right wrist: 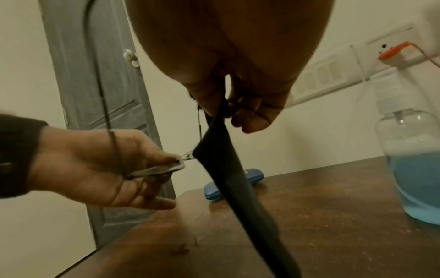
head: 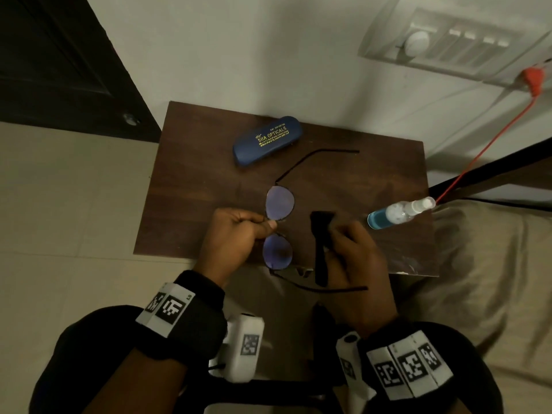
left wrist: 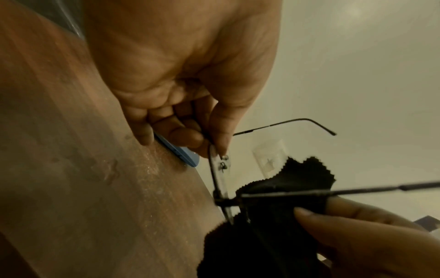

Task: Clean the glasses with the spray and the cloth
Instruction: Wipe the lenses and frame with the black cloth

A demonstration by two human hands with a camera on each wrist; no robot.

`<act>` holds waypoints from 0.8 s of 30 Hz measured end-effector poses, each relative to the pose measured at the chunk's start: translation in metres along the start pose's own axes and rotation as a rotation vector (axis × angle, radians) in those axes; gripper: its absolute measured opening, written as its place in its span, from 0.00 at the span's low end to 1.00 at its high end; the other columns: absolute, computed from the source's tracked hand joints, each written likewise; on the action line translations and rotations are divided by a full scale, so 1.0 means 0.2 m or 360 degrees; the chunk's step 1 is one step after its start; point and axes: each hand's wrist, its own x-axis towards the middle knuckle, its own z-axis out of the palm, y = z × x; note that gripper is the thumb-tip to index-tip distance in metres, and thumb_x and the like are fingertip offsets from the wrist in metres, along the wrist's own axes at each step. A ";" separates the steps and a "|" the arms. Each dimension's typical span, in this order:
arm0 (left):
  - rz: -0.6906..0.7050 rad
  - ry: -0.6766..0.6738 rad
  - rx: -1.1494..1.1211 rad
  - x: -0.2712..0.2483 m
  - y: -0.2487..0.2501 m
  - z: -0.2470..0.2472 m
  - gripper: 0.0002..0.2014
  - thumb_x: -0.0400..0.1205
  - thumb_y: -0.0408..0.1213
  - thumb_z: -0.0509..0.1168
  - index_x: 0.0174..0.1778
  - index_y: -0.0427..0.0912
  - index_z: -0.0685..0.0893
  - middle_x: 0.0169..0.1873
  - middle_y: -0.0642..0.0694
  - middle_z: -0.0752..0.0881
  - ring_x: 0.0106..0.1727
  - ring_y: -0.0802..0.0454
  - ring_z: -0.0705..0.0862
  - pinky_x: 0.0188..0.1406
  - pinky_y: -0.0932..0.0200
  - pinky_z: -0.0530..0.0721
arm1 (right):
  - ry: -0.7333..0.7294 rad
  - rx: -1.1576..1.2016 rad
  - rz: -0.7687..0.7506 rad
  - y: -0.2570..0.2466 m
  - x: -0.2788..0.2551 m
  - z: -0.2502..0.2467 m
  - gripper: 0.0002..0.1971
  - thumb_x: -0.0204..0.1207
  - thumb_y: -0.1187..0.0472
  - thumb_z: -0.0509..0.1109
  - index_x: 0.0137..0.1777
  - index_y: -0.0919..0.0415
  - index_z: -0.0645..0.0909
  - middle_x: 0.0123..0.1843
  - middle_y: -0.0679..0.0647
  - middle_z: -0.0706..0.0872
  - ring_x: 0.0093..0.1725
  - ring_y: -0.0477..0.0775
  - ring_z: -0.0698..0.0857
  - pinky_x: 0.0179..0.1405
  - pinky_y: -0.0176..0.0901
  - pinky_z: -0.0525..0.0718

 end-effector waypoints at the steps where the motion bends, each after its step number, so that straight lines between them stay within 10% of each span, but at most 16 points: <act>1: -0.0026 0.0014 -0.0013 0.00 0.00 0.00 0.05 0.76 0.30 0.71 0.36 0.36 0.91 0.34 0.38 0.91 0.40 0.38 0.89 0.45 0.43 0.89 | -0.0033 0.0015 -0.0033 -0.03 -0.02 0.02 0.10 0.75 0.62 0.62 0.44 0.65 0.84 0.43 0.55 0.79 0.38 0.50 0.77 0.31 0.39 0.77; 4: -0.0100 0.0035 -0.0078 -0.01 0.00 0.02 0.04 0.75 0.31 0.72 0.38 0.36 0.91 0.34 0.42 0.91 0.40 0.45 0.89 0.43 0.51 0.88 | -0.0132 -0.0060 -0.0102 -0.07 -0.05 0.08 0.04 0.71 0.66 0.63 0.38 0.62 0.79 0.39 0.54 0.76 0.36 0.50 0.73 0.28 0.39 0.71; 12: -0.0177 0.0067 -0.0202 -0.03 0.01 0.02 0.03 0.76 0.30 0.71 0.37 0.34 0.88 0.21 0.52 0.87 0.23 0.61 0.85 0.19 0.68 0.80 | -0.0385 -0.0380 -0.0369 -0.09 -0.05 0.09 0.19 0.70 0.67 0.67 0.62 0.61 0.84 0.40 0.56 0.79 0.36 0.55 0.77 0.25 0.43 0.74; 24: -0.0230 0.0030 -0.0178 -0.03 0.01 0.00 0.03 0.75 0.30 0.71 0.39 0.34 0.89 0.34 0.42 0.91 0.37 0.50 0.88 0.37 0.57 0.85 | -0.0514 -0.0474 -0.0396 -0.07 -0.03 0.07 0.20 0.69 0.66 0.67 0.63 0.57 0.83 0.39 0.55 0.77 0.36 0.55 0.77 0.25 0.44 0.74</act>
